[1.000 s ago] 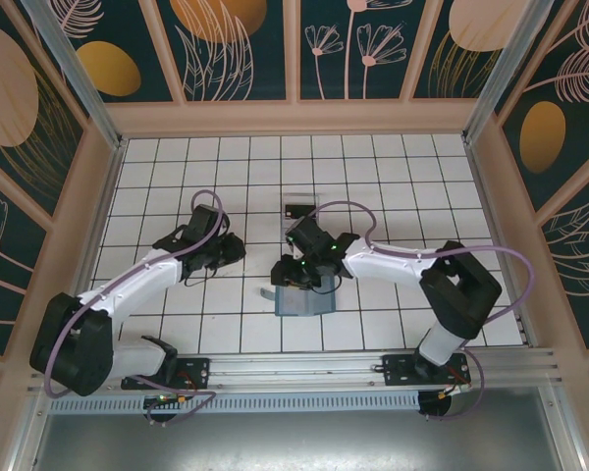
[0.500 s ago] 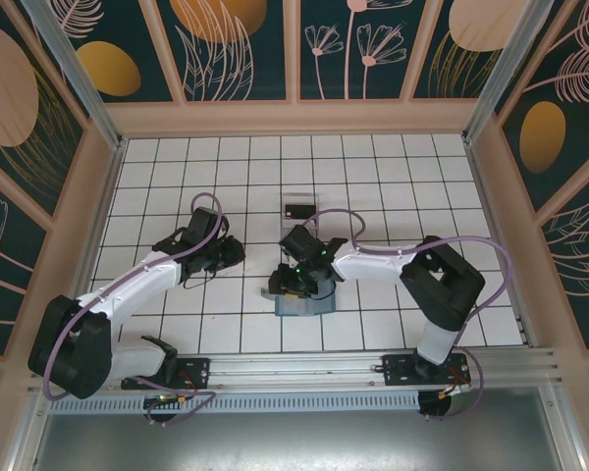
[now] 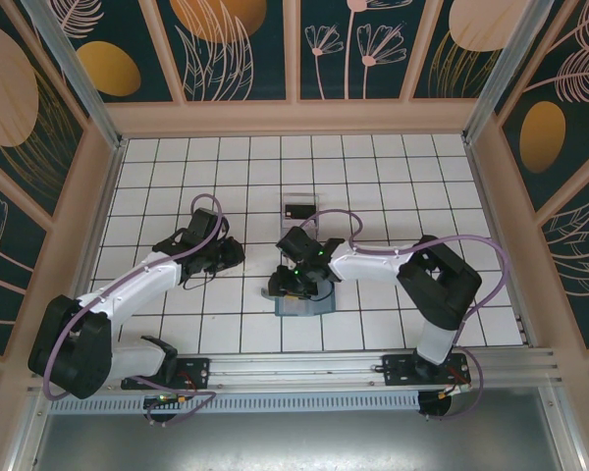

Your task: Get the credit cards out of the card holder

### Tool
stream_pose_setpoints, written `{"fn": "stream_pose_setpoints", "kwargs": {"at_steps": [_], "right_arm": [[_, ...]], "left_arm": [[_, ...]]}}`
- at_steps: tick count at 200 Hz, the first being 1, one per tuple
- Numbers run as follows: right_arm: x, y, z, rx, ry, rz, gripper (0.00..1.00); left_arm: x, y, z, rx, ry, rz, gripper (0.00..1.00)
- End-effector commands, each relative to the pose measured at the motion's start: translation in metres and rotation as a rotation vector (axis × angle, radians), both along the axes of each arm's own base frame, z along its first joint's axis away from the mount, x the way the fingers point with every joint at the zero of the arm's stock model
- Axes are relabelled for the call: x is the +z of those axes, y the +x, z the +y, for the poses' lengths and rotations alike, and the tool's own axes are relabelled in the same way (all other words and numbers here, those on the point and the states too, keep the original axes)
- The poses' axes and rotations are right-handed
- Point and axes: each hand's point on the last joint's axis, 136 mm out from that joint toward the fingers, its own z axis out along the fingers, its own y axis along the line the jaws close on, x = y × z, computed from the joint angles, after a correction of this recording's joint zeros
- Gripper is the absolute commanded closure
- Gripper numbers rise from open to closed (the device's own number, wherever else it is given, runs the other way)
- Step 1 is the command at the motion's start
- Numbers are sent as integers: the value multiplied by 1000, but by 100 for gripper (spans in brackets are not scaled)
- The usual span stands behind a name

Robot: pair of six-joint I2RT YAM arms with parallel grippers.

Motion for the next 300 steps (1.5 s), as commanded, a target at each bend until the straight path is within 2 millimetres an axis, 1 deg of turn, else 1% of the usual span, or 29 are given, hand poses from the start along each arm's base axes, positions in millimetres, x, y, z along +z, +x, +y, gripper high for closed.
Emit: {"fn": "stream_pose_setpoints", "kwargs": {"at_steps": [1,67,124,161,247,300], "right_arm": [[-8,-1,-10,-5,-96,-16,55],[-11,0,-29,-16,-262,-66,55],[-9,3,-36,-8,-375,-113,53],[-11,4,-44,-3,-459,-137,51],[0,11,-60,-5,-583,-195,49],[9,14,-71,-4,-650,-230,45]], "left_arm": [[0,-2,3,-6,10,-3,79],[-1,-2,2,-14,10,1,79],[-2,-1,1,-21,15,8,79],[2,-1,2,-21,19,-6,79],[5,1,-1,-35,11,-13,79],[8,3,-3,-36,2,-18,79]]}}
